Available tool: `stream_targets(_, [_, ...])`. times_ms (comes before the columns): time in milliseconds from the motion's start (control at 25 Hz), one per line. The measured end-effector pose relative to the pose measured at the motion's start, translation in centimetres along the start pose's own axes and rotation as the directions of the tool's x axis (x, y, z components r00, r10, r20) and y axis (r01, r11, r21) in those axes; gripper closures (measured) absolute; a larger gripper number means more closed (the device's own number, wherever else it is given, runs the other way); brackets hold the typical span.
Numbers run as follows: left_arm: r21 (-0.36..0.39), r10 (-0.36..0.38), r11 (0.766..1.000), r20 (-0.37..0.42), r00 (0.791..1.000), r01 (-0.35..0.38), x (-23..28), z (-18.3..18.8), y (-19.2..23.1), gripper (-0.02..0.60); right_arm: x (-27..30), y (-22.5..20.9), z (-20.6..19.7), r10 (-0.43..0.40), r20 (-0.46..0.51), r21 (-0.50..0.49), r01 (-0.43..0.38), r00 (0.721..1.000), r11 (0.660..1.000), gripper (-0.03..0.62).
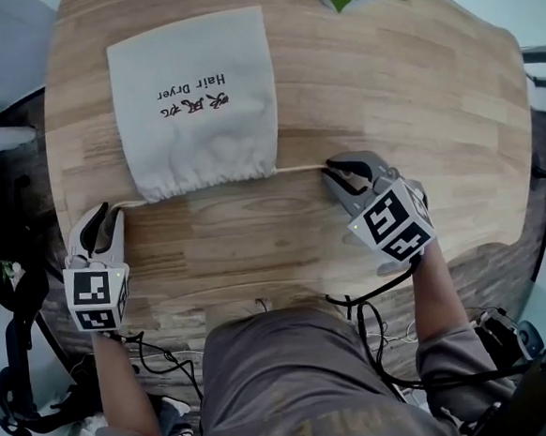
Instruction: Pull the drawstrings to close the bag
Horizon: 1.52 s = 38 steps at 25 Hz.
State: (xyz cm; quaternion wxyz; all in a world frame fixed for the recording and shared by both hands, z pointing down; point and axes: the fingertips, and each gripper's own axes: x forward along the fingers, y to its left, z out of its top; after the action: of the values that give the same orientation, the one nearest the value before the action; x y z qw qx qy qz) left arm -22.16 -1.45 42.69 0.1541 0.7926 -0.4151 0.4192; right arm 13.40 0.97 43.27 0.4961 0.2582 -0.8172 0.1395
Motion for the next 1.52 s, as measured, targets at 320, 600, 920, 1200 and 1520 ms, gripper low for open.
stream_targets(320, [0.057, -0.162, 0.985, 0.030, 0.986, 0.161, -2.1, 1.8, -3.2, 0.336, -1.8, 1.7, 3.5, 0.044, 0.089, -0.044, -0.041, 0.995, 0.998, 0.385])
stream_targets(600, [0.162, -0.249, 0.957, 0.024, 0.968, 0.242, -0.7, 4.4, -4.3, 0.336, -0.4, 2.7, 6.2, 0.096, 0.080, -0.142, -0.084, 0.992, 0.986, 0.424])
stream_targets(920, [0.213, -0.294, 0.932, -0.034, 0.955, 0.295, 1.3, 3.5, -4.7, 0.360, 2.8, 3.2, 6.5, 0.145, 0.051, -0.140, -0.137, 0.988, 0.981, 0.439])
stream_targets(1200, [0.232, -0.340, 0.910, -0.057, 0.939, 0.344, 1.5, 2.6, -5.2, 0.430, 3.1, 3.2, 6.8, 0.153, 0.054, -0.148, -0.144, 0.987, 0.979, 0.450])
stream_targets(1520, [0.237, -0.354, 0.905, -0.042, 0.934, 0.354, 1.5, 2.7, -5.1, 0.530, 3.0, 3.3, 6.7, 0.148, 0.060, -0.145, -0.138, 0.987, 0.980, 0.497])
